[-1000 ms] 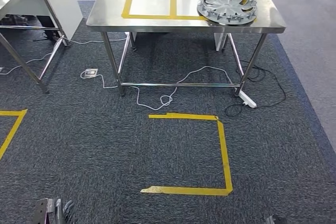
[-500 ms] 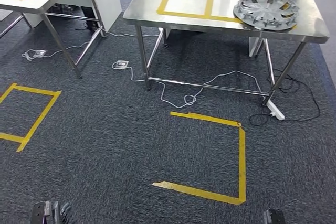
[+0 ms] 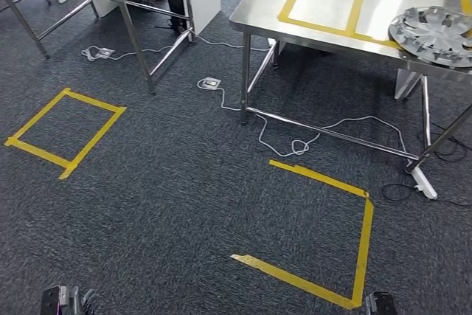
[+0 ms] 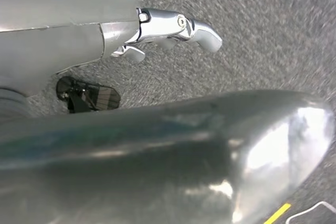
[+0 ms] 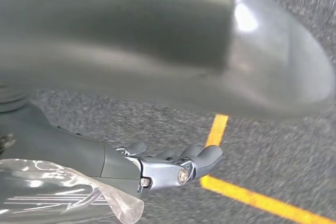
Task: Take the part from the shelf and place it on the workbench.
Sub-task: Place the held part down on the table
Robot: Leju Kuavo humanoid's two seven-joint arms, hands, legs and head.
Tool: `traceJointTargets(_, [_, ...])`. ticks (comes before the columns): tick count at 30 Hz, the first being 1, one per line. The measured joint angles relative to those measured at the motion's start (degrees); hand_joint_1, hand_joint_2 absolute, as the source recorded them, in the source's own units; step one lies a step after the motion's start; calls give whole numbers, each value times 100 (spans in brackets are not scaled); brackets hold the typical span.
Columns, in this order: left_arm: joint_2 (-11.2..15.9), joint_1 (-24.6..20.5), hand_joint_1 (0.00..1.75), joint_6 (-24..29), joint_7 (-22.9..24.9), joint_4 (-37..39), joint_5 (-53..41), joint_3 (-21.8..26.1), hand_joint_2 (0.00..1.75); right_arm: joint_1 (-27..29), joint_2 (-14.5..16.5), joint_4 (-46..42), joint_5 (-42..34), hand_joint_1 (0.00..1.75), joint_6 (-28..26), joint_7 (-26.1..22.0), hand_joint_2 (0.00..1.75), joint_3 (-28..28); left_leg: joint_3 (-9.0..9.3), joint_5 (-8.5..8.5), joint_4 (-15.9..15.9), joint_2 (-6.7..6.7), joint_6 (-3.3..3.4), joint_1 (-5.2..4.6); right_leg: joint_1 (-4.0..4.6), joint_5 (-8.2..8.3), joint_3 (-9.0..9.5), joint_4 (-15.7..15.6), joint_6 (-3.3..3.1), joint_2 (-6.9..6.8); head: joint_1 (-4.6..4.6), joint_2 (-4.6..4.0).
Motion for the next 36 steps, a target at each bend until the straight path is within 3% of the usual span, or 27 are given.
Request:
traceJointTargets(1, [-5,-6,0,-2,-12,6,3,2,0,0,-14,9,-20,0,-8,0,0,15,-23,13,15,-73,-25,-5,-11,110,149,-331,-19,131,0,0])
traceJointTargets(3, [-16,-12,0,-8,-31,16,5,8,0,-3,-34,25,-44,0,-15,1,0,41,-104,64,36,-213,-105,1,-21,144,268,-585,-48,259,-5,0])
traceJointTargets(5, [-20,5,0,-15,-36,34,10,18,0,-3,-39,33,-66,0,-18,3,0,83,-187,105,53,-308,-193,16,-29,183,257,-605,-89,112,-9,0])
traceJointTargets(7, [-24,11,0,-19,-38,56,15,33,0,2,-50,37,-105,0,-27,12,0,126,-317,-111,300,-81,-246,9,-40,251,206,-631,-158,-63,-33,0])
traceJointTargets(9, [-32,-27,0,-27,-45,79,20,46,0,41,-69,39,-225,0,-76,61,0,170,-565,-591,969,265,-281,18,-19,295,134,-627,-207,-264,-56,0])
traceJointTargets(11, [-40,-52,0,-36,-50,99,22,50,0,101,-104,37,-415,0,-169,140,0,265,-720,-913,1576,382,-310,38,12,329,39,-596,-222,-475,-60,0])
traceJointTargets(12, [-42,-47,0,-38,-50,107,22,50,0,122,-124,33,-498,0,-212,173,0,327,-668,-925,1628,403,-316,43,24,347,-14,-573,-222,-565,-61,0])
traceJointTargets(14, [-42,-35,0,-38,-50,116,21,52,0,141,-163,18,-646,0,-295,219,0,456,-220,-702,1063,484,-302,43,38,385,-122,-515,-207,-719,-63,0])
traceJointTargets(16, [-43,-55,0,-36,-52,121,11,55,0,166,-210,-8,-795,0,-388,248,0,593,280,-523,267,697,-248,18,56,419,-189,-465,-171,-853,-56,0])
traceJointTargets(18, [-42,-72,0,-34,-60,125,-9,56,0,197,-266,-31,-937,0,-475,273,0,732,419,-486,-20,791,-175,-22,59,453,-204,-446,-116,-962,-42,0])
traceJointTargets(20, [-37,-53,0,-31,-66,131,-18,55,0,212,-314,-52,-1029,0,-529,291,0,866,378,-399,-28,694,-94,-40,37,497,-202,-453,-41,-1026,-41,0])
traceJointTargets(21, [-34,-40,0,-30,-66,134,-18,55,0,219,-338,-60,-1052,0,-545,297,0,918,352,-351,-40,652,-55,-38,22,478,-224,-435,4,-963,-39,0])
traceJointTargets(22, [-35,-37,0,-27,-67,135,-19,55,0,233,-360,-68,-1067,0,-553,302,0,963,311,-296,-55,601,-15,-28,10,360,-280,-314,44,-803,-37,0])
traceJointTargets(24, [-38,-54,0,-26,-68,135,-27,55,0,283,-398,-73,-1103,0,-575,316,0,1030,195,-200,-63,487,39,-18,-6,-83,-509,274,95,-422,-28,0])
traceJointTargets(25, [-39,-64,0,-25,-68,136,-32,56,0,313,-413,-73,-1143,0,-599,326,0,1069,128,-152,-59,412,56,-23,-10,-331,-644,683,101,-303,-27,0])
traceJointTargets(27, [-42,-67,0,-25,-68,141,-38,56,0,367,-463,-76,-1264,0,-677,353,0,1158,22,-69,-51,257,58,-40,-10,-535,-741,1144,94,-256,-30,0])
traceJointTargets(28, [-42,-63,0,-25,-68,145,-39,56,0,387,-493,-84,-1337,0,-725,370,0,1215,-18,-35,-46,173,50,-45,-10,-462,-619,1029,80,-242,-29,0])
traceJointTargets(29, [-43,-63,0,-25,-68,148,-40,55,0,404,-525,-96,-1411,0,-774,388,0,1275,-47,-6,-40,92,38,-47,-11,-305,-394,701,62,-200,-31,0])
traceJointTargets(31, [-50,-79,0,-22,-67,150,-45,55,0,429,-585,-129,-1546,0,-859,424,0,1396,-93,33,-13,-50,3,-54,-27,-15,120,-156,16,97,-31,0])
traceJointTargets(33, [-58,-114,0,-21,-63,150,-54,56,0,463,-634,-158,-1657,0,-933,451,0,1506,-152,71,20,-186,-53,-51,-34,32,355,-600,-20,353,-35,0])
traceJointTargets(34, [-63,-127,0,-20,-59,151,-56,57,0,486,-656,-172,-1701,0,-962,461,0,1558,-186,94,29,-266,-91,-43,-28,6,377,-657,-40,369,-38,0])
traceJointTargets(36, [-64,-116,0,-17,-53,155,-59,55,0,516,-687,-202,-1762,0,-1006,470,0,1655,-243,116,54,-368,-157,-21,-27,36,410,-676,-105,193,-38,0])
